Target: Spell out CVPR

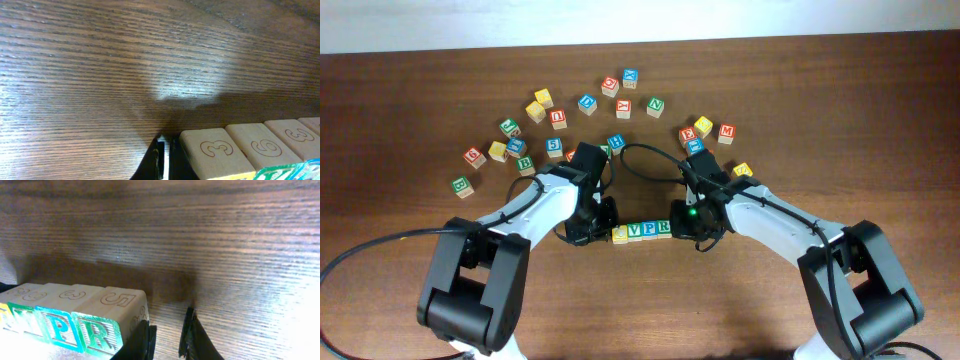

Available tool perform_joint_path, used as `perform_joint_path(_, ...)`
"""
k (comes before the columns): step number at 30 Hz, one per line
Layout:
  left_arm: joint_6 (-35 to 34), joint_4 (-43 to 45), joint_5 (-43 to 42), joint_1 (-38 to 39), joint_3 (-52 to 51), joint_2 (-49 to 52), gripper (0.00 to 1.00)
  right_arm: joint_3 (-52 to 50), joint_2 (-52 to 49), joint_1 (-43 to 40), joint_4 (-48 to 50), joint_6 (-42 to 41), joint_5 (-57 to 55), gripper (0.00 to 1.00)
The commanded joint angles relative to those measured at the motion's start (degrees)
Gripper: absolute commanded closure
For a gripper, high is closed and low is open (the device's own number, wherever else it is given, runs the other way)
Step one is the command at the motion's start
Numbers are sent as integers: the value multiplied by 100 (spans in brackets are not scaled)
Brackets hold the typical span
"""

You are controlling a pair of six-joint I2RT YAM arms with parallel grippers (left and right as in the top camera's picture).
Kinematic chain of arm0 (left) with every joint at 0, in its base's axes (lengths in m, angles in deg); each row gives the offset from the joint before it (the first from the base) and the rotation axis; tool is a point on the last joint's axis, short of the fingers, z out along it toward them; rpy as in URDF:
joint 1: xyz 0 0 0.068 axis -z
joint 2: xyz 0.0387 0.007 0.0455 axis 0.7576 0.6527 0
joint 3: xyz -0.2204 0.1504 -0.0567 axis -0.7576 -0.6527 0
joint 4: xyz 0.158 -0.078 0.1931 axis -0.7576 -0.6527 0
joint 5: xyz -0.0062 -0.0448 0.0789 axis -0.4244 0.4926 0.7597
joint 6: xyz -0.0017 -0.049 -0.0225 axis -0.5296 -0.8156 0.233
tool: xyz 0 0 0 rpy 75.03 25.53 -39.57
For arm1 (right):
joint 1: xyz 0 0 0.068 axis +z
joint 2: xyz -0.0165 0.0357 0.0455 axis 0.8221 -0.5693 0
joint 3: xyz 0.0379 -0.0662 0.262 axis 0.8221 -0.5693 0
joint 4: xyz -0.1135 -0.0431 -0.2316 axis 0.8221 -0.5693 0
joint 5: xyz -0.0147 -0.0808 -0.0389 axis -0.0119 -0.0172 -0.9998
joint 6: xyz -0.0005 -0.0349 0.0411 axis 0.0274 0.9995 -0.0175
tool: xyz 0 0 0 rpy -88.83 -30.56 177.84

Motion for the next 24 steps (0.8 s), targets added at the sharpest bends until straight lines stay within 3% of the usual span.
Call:
perform_joint_path(1, 92, -24, 566, 15, -175, 245, 100, -11, -79, -20, -138, -28, -35, 86)
perform_joint_path(3, 92, -35, 728, 15, -175, 243, 100, 57, -68, -157, -315, -26, -35, 86)
perform_joint_path(6, 92, -284, 1156, -28, -76, 208, 100, 264, -61, -306, -776, -22, -33, 94)
perform_joint_path(10, 92, -643, 1351, -444, 122, -184, 100, 308, -48, -310, -863, -24, -35, 94)
perform_joint_path(13, 378, -1207, 708, -546, 155, -776, 100, 308, -48, -310, -859, -28, -35, 90)
perform_joint_path(15, 511, -1534, 186, -144, 76, -802, 100, 308, -48, -310, -859, -70, -39, 90)
perform_joint_path(19, 168, -1237, 234, 546, -166, -787, 100, 308, -48, -310, -866, -70, -37, 90)
perform_joint_path(24, 39, -505, 245, 632, -387, -785, 100, 308, -48, -310, -863, -68, -37, 90)
